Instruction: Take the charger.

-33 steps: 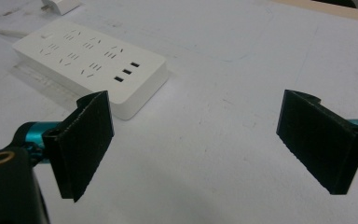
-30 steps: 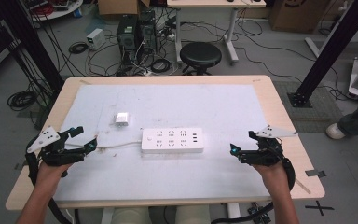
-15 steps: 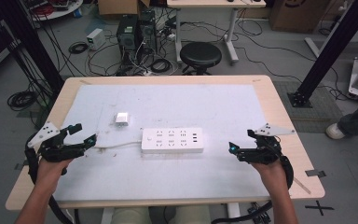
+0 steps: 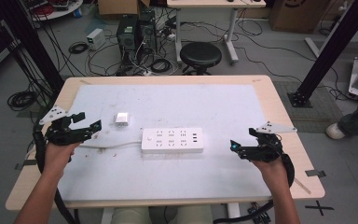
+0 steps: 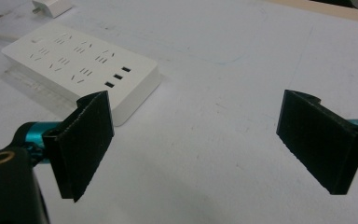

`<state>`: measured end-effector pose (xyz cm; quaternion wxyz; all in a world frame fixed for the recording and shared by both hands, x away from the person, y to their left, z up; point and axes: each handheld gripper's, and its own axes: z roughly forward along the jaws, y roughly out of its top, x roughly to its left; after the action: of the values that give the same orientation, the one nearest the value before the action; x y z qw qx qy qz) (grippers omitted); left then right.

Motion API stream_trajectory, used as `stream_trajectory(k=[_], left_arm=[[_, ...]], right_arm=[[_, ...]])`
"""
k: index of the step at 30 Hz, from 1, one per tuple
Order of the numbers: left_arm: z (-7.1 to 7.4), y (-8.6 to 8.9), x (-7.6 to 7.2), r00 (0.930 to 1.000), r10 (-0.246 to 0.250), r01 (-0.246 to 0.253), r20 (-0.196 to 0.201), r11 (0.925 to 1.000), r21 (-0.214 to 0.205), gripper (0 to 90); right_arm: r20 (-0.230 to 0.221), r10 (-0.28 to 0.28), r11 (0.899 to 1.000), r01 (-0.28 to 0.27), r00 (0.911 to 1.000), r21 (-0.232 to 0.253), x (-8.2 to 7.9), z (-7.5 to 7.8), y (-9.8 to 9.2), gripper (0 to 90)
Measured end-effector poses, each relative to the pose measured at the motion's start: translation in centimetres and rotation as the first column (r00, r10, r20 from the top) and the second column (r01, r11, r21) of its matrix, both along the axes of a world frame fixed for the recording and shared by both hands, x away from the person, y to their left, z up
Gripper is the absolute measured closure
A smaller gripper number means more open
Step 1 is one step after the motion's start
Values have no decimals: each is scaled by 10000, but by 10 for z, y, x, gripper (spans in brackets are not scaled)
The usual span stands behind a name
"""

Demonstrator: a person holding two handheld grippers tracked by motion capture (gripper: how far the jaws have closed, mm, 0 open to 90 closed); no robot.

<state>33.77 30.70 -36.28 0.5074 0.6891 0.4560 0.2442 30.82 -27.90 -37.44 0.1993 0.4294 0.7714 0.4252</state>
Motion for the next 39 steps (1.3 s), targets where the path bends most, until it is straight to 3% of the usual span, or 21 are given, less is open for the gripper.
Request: stream_trajectory(k=[4,8,14,16,17,23,27,30,32,34,39], left_arm=[[4,-7,9,9973,673,-672,-280,9977,45,200],[3,-14,19,9887,1337,-1329,-675,9910,168,199],[1,-27,34,9726,1990,-1951,-1206,9798,436,200],[1,-27,34,9726,1990,-1951,-1206,9798,436,200],[2,-34,42,9626,2325,-2283,-1393,9725,456,200],[-9,-43,56,9374,2934,-2860,-1878,9559,662,211],[-14,-50,64,9256,3213,-3164,-2001,9469,568,211],[-15,-58,70,9211,3311,-3217,-2046,9436,786,211],[-12,-64,75,9230,3275,-3184,-2021,9448,768,211],[-11,-69,81,9233,3349,-3189,-1883,9413,1106,211],[-22,-72,93,9051,3451,-3295,-2484,9385,1030,211]], right_arm=[[35,36,10000,-36,10000,-15,0,1,0,110],[2,49,10000,-49,10000,-29,1,1,0,110],[-24,45,10000,-45,10000,-37,1,-2,1,110],[-21,57,10000,-57,10000,-49,2,-2,1,110],[-21,57,10000,-57,10000,-49,2,-2,1,110],[-161,-31,9999,30,9999,-101,3,-3,1,110],[-238,-29,9999,25,9997,-166,5,-3,1,110],[-272,-56,9998,51,9996,-175,6,-4,1,110],[-262,-30,9997,24,9997,-248,7,-4,1,110],[-274,-19,9997,13,9996,-230,7,-4,2,110],[-254,-39,9998,34,9997,-172,4,-3,-1,110]])
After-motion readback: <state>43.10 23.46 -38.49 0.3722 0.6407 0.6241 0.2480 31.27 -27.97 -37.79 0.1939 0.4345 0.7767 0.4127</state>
